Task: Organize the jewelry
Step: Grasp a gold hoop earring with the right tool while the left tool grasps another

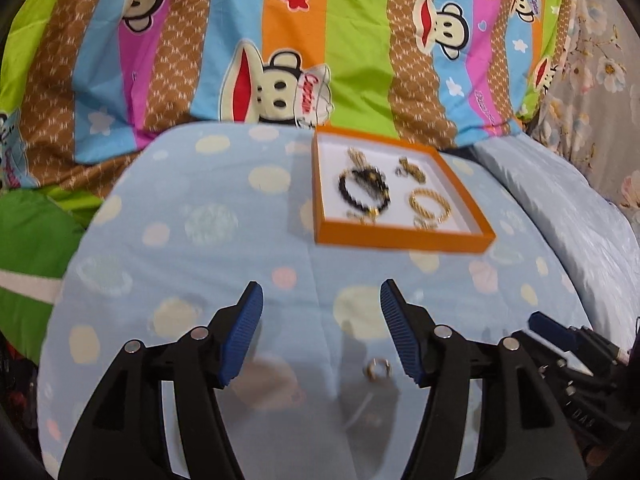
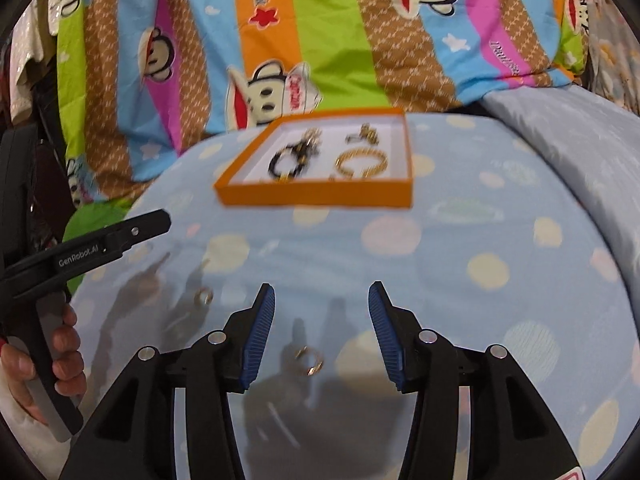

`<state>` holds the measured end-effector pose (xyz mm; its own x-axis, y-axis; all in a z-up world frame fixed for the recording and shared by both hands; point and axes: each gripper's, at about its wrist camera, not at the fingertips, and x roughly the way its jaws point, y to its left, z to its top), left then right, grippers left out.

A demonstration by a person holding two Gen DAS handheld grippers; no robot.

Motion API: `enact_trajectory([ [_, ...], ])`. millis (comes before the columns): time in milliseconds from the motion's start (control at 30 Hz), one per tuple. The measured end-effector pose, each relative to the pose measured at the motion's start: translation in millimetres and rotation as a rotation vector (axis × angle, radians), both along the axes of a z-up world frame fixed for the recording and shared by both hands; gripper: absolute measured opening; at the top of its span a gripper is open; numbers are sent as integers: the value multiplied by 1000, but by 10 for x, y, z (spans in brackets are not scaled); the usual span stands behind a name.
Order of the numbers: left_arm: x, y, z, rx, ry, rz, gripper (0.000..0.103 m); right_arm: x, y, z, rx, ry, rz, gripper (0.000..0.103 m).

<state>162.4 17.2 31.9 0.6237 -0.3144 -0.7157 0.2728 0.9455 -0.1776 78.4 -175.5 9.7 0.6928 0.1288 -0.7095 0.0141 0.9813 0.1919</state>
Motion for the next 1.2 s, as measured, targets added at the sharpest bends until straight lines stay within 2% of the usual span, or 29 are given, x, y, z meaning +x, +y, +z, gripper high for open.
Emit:
enact_trajectory([
  [367, -396, -40, -257, 22, 54, -22, 59, -176, 264, -183, -11, 43, 22, 49],
  [867, -489, -49, -348, 49, 51, 6, 59, -236, 209, -220, 7, 49, -9, 49],
  [1200, -470, -6, -381, 21, 64, 16, 59, -198, 206, -250, 0, 65, -17, 49],
])
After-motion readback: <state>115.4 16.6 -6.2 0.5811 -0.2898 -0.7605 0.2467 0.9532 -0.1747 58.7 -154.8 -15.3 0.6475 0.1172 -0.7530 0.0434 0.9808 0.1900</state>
